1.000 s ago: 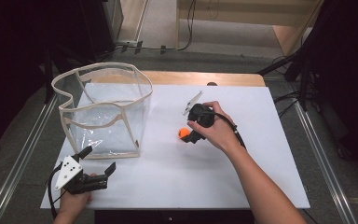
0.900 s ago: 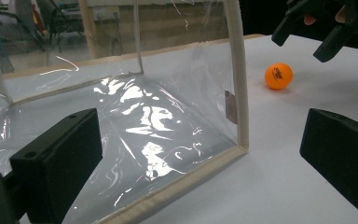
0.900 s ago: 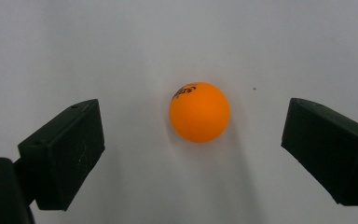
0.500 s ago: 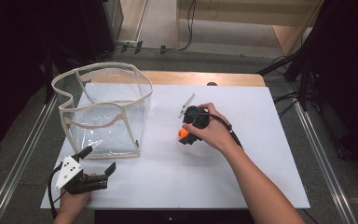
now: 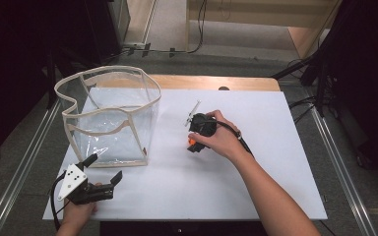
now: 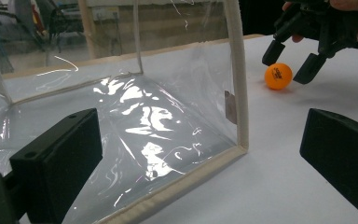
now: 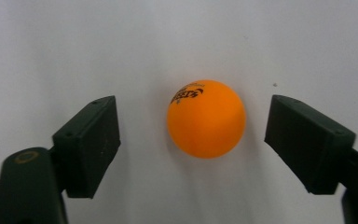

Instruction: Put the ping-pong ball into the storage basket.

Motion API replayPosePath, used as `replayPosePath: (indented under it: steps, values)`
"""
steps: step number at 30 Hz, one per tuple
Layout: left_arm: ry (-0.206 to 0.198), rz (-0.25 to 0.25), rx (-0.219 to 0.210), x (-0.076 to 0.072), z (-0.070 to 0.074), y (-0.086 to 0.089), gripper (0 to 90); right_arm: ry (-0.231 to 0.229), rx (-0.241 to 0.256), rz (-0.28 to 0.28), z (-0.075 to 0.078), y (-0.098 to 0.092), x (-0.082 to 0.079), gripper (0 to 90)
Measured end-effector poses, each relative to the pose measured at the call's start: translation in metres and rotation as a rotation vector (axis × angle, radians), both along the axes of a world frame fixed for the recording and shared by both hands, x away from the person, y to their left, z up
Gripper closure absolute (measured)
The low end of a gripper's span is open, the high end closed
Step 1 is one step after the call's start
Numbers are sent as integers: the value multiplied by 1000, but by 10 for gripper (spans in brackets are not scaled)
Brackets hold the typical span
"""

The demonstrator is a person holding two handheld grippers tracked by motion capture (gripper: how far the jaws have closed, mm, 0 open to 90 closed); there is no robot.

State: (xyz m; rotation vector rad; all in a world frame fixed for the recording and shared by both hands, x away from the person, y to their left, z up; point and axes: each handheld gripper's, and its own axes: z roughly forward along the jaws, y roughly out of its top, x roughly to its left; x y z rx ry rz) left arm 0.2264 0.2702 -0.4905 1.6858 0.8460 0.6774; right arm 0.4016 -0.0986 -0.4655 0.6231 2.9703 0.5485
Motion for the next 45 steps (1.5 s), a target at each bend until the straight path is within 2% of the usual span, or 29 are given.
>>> replayPosePath:
  steps: [3, 10, 21, 25, 30, 39, 43, 45]
  values:
    - [3, 0, 2, 0, 0, 0, 0, 12, -13, -9, -1, 0, 0, 187]
    - [2, -1, 1, 0, 0, 0, 0, 8, -24, -8, -5, 1, 3, 211]
    - [0, -3, 0, 0, 0, 0, 0, 21, -59, 0, -11, 6, 5, 302]
    - [-7, 4, 19, -1, 0, -2, 0, 22, -59, 3, -12, 7, 6, 328]
    - [9, 32, 32, 1, 0, -4, 0, 26, -62, 5, -13, 8, 6, 364]
    - [5, 20, 37, 0, 0, -4, 0, 31, -73, 4, -13, 10, 7, 406]
    - [4, 14, 36, 0, 0, -4, 0, 32, -70, 10, -12, 11, 7, 471]
    - [4, 13, 36, 0, 0, -4, 0, 30, -74, 10, -12, 12, 7, 472]
